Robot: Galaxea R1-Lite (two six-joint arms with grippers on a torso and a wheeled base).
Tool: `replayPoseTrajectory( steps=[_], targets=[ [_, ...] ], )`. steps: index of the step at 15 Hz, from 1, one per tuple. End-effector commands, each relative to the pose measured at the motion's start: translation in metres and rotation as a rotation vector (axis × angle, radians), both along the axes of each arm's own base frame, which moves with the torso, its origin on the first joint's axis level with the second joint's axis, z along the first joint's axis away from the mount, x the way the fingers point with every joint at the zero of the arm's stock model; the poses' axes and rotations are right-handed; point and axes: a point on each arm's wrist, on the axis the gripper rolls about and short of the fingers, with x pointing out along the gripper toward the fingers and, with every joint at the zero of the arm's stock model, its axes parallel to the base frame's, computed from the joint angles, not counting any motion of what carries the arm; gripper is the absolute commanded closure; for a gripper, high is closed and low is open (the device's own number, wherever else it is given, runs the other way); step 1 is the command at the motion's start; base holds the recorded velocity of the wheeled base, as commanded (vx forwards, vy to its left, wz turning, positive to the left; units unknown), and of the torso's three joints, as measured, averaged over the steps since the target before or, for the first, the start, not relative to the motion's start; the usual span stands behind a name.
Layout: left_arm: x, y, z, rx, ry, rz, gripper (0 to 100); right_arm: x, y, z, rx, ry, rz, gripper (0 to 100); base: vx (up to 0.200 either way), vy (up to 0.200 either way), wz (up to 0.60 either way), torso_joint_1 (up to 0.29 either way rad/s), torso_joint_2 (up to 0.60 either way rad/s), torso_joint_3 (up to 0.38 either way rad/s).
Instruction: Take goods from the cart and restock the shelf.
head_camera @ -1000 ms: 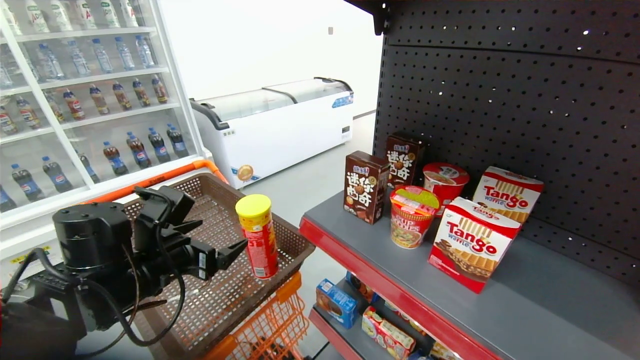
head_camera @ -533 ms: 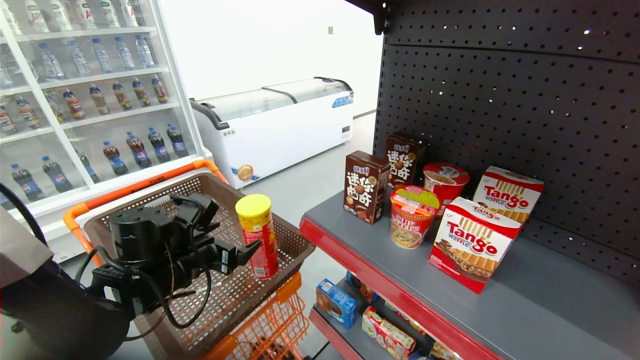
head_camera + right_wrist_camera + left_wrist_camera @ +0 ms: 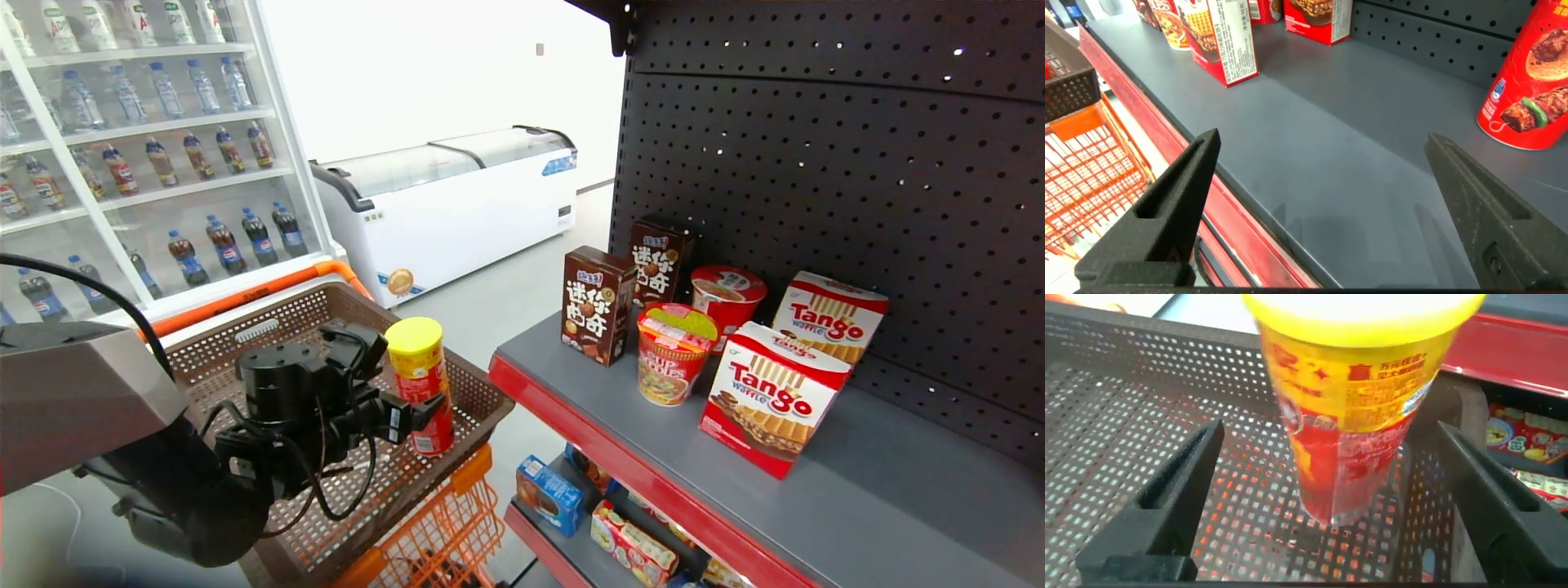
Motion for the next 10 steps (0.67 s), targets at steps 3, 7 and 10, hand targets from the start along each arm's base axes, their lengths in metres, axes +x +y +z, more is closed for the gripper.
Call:
replayPoseTrajectory(
  steps=[3,7,10],
  targets=[
    [0.019,-0.005,-0.012,-0.001,-0.006,-0.003,0,0.000,0.000,0.000,0.000,-0.001,-0.001,0,0.000,0.000,0.00,0.000,0.00,0.000],
    [0.029,-0.005,-0.020,0.061,-0.018,-0.014,0,0.000,0.000,0.000,0.000,-0.001,0.000,0,0.000,0.000,0.00,0.000,0.00,0.000],
    [0.033,-0.007,-0.019,0.061,-0.021,-0.018,0,0.000,0.000,0.000,0.000,-0.001,0.000,0,0.000,0.000,0.00,0.000,0.00,0.000]
  ],
)
